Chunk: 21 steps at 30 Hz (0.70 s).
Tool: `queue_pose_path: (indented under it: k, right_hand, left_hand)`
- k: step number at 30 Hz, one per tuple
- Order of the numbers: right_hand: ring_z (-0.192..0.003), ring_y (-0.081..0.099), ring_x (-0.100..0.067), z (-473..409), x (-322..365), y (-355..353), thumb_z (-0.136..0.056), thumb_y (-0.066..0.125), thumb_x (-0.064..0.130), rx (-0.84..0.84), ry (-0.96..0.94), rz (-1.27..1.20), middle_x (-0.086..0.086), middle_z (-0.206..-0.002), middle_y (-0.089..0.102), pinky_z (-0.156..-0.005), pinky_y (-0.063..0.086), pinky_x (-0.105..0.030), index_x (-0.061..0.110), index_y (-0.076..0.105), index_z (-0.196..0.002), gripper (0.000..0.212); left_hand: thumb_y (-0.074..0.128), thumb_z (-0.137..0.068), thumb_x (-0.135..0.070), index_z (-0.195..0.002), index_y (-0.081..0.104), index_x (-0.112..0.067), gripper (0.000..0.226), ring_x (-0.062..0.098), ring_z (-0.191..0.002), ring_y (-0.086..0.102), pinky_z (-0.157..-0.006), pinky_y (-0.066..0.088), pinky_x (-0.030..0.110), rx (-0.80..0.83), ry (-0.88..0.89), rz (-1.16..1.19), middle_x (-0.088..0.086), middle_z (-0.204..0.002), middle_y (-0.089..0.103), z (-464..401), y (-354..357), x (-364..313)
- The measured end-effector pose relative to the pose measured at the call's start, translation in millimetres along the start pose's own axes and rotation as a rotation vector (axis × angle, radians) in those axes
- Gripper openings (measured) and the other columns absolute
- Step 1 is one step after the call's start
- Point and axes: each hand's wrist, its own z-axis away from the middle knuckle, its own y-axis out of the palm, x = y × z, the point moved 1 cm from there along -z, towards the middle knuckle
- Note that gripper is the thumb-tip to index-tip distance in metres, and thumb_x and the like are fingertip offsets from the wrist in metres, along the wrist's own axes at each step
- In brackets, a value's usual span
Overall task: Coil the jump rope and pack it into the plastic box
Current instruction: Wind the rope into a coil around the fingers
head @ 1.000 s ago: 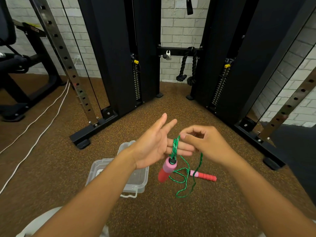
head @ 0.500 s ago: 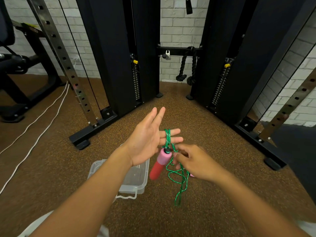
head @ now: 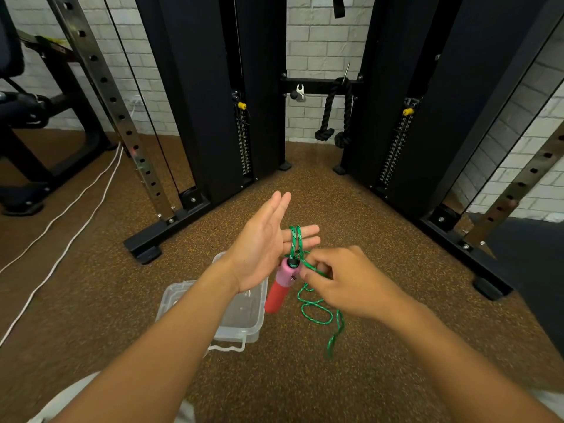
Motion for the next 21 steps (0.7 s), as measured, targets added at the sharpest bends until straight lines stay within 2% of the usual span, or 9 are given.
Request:
queue_pose_path:
  k: [2, 5, 7, 9, 10, 12, 13, 16, 21]
  right_hand:
    - [-0.048, 0.041, -0.007, 1.1, 6.7, -9.3, -0.096, 0.066, 0.030, -0.028, -0.018, -0.100, -0.009, -0.062, 0.062, -0.050, 0.033, -0.025, 0.020, 0.071, -0.079, 0.021]
    - [-0.050, 0.049, -0.003, 1.1, 9.8, -23.1, -0.095, 0.068, 0.023, -0.114, -0.020, -0.212, -0.002, -0.066, 0.069, -0.050, 0.038, -0.019, 0.025, 0.075, -0.083, 0.013]
    - [-0.054, 0.059, -0.007, -0.7, 6.1, -30.0, -0.094, 0.069, 0.025, -0.195, 0.004, -0.276, 0.003, -0.069, 0.073, -0.053, 0.048, -0.027, 0.026, 0.075, -0.082, 0.013]
    - [-0.054, 0.056, -0.005, -3.6, -0.3, -34.2, -0.094, 0.069, 0.027, -0.268, 0.039, -0.298, 0.005, -0.069, 0.073, -0.055, 0.049, -0.034, 0.027, 0.075, -0.082, 0.014]
    - [-0.053, 0.053, -0.002, -4.6, -4.1, -34.9, -0.094, 0.068, 0.027, -0.291, 0.052, -0.294, 0.007, -0.068, 0.071, -0.053, 0.047, -0.032, 0.028, 0.075, -0.083, 0.014]
    - [-0.054, 0.052, 0.001, -5.9, -11.0, -35.0, -0.095, 0.068, 0.028, -0.308, 0.075, -0.311, 0.012, -0.064, 0.066, -0.053, 0.044, -0.026, 0.029, 0.076, -0.085, 0.013]
    - [-0.054, 0.052, -0.001, -6.8, -14.4, -34.0, -0.095, 0.068, 0.029, -0.305, 0.085, -0.332, 0.012, -0.064, 0.066, -0.054, 0.045, -0.029, 0.029, 0.077, -0.086, 0.013]
    - [-0.056, 0.054, -0.008, -7.6, -20.3, -31.4, -0.097, 0.067, 0.032, -0.287, 0.112, -0.394, 0.004, -0.068, 0.068, -0.056, 0.047, -0.036, 0.028, 0.078, -0.089, 0.015]
    - [-0.055, 0.056, -0.022, -7.9, -25.0, -25.0, -0.099, 0.062, 0.031, -0.239, 0.149, -0.466, -0.020, -0.074, 0.069, -0.056, 0.050, -0.041, 0.026, 0.079, -0.090, 0.019]
  left_hand:
    - [0.024, -0.098, -0.071, -0.160, 0.002, -0.050, 0.069, 0.032, -0.116, 0.071, -0.116, 0.035, 0.058, 0.007, -0.005, -0.060, 0.019, -0.134, 0.067, 0.7, 0.5, 1.0]
    - [0.021, -0.100, -0.070, -0.161, 0.001, -0.047, 0.069, 0.019, -0.093, 0.078, -0.118, 0.030, 0.058, 0.017, -0.003, -0.124, 0.018, -0.107, 0.078, 2.1, 2.2, 3.1]
    - [0.022, -0.100, -0.069, -0.162, 0.002, -0.045, 0.070, 0.020, -0.090, 0.077, -0.109, 0.038, 0.055, 0.038, 0.002, -0.131, 0.023, -0.110, 0.076, 3.3, 4.7, 3.8]
    - [0.022, -0.099, -0.069, -0.162, 0.004, -0.043, 0.070, 0.026, -0.092, 0.075, -0.099, 0.046, 0.049, 0.069, 0.006, -0.139, 0.022, -0.114, 0.074, 4.7, 7.7, 2.6]
    - [0.021, -0.098, -0.069, -0.162, 0.005, -0.043, 0.071, 0.028, -0.097, 0.074, -0.099, 0.046, 0.049, 0.090, 0.003, -0.145, 0.022, -0.115, 0.074, 5.9, 9.4, 1.8]
    - [0.021, -0.096, -0.070, -0.162, 0.004, -0.042, 0.074, 0.030, -0.103, 0.073, -0.110, 0.040, 0.054, 0.131, -0.009, -0.150, 0.024, -0.117, 0.074, 8.6, 12.2, 1.2]
    - [0.021, -0.096, -0.071, -0.162, 0.004, -0.041, 0.075, 0.030, -0.104, 0.073, -0.115, 0.035, 0.056, 0.145, -0.011, -0.148, 0.025, -0.118, 0.073, 9.7, 12.9, 0.9]
    - [0.020, -0.097, -0.070, -0.162, 0.005, -0.042, 0.072, 0.030, -0.102, 0.072, -0.116, 0.034, 0.055, 0.160, -0.011, -0.135, 0.027, -0.122, 0.071, 11.0, 13.8, 0.4]
    - [0.019, -0.099, -0.069, -0.162, 0.006, -0.041, 0.070, 0.031, -0.101, 0.070, -0.107, 0.039, 0.050, 0.172, 0.019, -0.073, 0.028, -0.126, 0.069, 9.7, 9.3, -0.3]
